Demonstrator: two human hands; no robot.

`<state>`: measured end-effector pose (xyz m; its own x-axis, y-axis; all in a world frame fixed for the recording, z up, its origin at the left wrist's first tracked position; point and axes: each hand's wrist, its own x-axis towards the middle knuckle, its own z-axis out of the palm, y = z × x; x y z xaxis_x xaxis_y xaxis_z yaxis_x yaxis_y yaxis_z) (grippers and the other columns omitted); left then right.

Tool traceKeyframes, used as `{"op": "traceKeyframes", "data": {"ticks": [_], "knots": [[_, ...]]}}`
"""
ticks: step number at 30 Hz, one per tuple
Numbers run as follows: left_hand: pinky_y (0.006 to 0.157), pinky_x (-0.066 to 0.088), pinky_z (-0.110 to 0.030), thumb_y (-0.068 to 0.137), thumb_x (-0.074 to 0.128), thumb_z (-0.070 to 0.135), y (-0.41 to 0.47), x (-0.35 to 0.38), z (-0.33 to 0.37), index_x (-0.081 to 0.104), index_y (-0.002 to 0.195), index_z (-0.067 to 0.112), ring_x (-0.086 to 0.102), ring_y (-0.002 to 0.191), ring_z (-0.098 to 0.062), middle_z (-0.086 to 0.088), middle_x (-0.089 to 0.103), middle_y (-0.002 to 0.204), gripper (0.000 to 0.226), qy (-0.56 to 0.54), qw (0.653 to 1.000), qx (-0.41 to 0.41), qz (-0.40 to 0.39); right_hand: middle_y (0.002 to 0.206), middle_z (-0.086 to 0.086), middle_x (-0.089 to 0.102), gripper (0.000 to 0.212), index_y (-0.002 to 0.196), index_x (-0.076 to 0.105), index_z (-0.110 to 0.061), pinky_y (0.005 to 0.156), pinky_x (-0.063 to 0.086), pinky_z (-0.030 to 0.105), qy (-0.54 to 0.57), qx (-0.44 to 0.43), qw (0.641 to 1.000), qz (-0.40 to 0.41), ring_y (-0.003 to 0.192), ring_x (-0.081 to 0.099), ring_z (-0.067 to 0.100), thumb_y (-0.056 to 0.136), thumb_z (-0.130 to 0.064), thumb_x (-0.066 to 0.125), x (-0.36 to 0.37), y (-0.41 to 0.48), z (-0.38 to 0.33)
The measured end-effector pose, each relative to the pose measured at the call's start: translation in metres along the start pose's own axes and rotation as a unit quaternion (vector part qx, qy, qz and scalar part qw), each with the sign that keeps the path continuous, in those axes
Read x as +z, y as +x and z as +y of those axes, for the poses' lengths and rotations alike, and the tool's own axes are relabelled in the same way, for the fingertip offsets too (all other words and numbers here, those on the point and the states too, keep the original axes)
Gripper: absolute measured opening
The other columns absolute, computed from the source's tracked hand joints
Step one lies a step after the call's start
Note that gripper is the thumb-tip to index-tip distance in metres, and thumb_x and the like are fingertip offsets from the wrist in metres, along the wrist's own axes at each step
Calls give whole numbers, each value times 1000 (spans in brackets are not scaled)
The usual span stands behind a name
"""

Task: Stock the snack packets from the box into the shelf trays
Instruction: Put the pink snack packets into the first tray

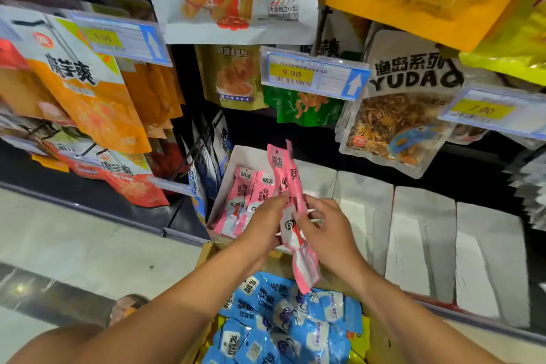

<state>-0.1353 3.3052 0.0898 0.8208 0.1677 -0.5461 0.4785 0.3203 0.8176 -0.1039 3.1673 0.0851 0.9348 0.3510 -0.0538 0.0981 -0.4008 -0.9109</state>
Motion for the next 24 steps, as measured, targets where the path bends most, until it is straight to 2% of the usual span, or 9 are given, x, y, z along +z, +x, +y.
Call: {"op": "traceKeyframes", "data": {"ticks": [3,4,7,11,13,16,20,22,24], "knots": [[106,50,-51,79,73,62,1,-6,-1,65,130,21,70,115,-27,-7,74,123,66,8,1000,20,0,113,-12,54,32,129,60,-40,87,47,12,-3,10,999,-31,101,58,-6,98,-33,61,6,5,1],[107,49,-54,78,75,58,3,-10,-2,66,130,24,69,116,-26,-4,74,122,63,21,1000,23,3,115,-12,55,32,132,58,-39,88,47,11,9,15,999,-35,104,59,-6,100,-31,58,7,8,1],[105,51,-51,100,61,29,7,-20,2,70,125,26,72,111,-22,1,77,115,27,54,997,44,29,119,-9,57,33,129,63,-35,87,53,17,68,26,996,-42,107,63,2,102,-17,54,6,13,-2],[90,57,-36,105,57,17,4,-37,14,71,114,25,74,101,-14,1,77,114,19,53,996,41,54,125,-14,58,41,127,61,-39,85,60,36,73,68,995,-8,99,68,15,95,-15,66,7,19,2],[77,54,-27,105,58,15,1,-44,23,71,109,28,73,95,-9,3,77,112,18,58,996,40,54,120,-14,64,33,124,62,-34,84,57,30,82,106,991,1,96,69,14,94,-21,69,9,21,2],[71,52,-23,105,58,16,-4,-53,37,71,119,19,72,94,-8,0,77,114,20,78,995,42,42,97,-4,74,13,107,71,-18,61,47,13,118,146,981,-53,69,61,-2,98,-21,64,14,19,-8],[53,45,-9,103,61,16,-9,-63,51,71,116,17,65,77,4,4,76,104,16,101,993,44,37,86,9,71,16,108,72,-17,51,41,21,139,176,971,-79,57,51,10,98,-26,64,24,16,-7],[59,43,-13,104,60,17,-14,-72,61,70,102,21,64,84,-4,11,70,92,11,114,991,43,47,86,14,70,17,110,72,-15,50,41,25,148,196,966,-79,57,53,12,98,-24,64,29,20,-4],[69,44,-21,104,57,18,-16,-84,69,68,116,20,66,99,-11,8,72,106,17,133,988,46,59,94,17,73,16,110,71,-11,50,43,25,169,205,962,-67,57,58,12,99,-19,63,33,30,0]]}}
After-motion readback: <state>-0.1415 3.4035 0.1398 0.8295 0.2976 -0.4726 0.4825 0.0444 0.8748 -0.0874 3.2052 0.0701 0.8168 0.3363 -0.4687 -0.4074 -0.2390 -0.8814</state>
